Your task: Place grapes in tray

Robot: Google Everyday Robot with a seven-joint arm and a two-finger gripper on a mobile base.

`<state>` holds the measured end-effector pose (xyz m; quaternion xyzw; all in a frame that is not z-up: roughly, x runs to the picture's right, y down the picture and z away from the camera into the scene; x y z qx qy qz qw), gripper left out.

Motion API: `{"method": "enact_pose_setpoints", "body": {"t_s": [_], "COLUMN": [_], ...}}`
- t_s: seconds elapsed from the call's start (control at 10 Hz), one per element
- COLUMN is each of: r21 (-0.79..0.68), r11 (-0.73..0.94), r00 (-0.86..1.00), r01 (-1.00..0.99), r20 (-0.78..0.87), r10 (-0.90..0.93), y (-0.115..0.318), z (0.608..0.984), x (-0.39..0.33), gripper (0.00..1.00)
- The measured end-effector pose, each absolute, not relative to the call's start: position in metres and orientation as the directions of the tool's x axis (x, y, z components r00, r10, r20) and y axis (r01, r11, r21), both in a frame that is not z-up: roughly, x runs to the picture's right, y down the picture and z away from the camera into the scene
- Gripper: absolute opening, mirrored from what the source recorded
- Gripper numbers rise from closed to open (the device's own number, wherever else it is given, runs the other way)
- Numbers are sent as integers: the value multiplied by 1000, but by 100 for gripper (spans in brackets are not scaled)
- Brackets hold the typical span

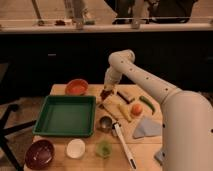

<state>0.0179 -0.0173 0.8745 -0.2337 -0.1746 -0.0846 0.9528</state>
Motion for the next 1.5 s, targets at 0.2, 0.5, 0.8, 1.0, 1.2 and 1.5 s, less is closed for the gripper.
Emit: {"method": "enact_pose_setpoints", "body": {"t_s": [0.2, 0.5, 0.8, 1.0, 1.2, 1.5], "r21": [-393, -356, -321, -309, -302, -294], "r11": [886, 901, 911, 911, 906, 891], "r00": [921, 911, 890, 859, 819, 749], "r01": [245, 248, 259, 272, 296, 347], "r20": [379, 402, 445, 505, 569, 659], "r10": [-86, -92, -97, -85, -78, -74], "y": [-26, -40, -46, -44, -34, -16], "z": [865, 845, 821, 802, 784, 760], "x": [16, 14, 9, 4, -3, -23], "gripper": [0, 0, 0, 0, 0, 0]}}
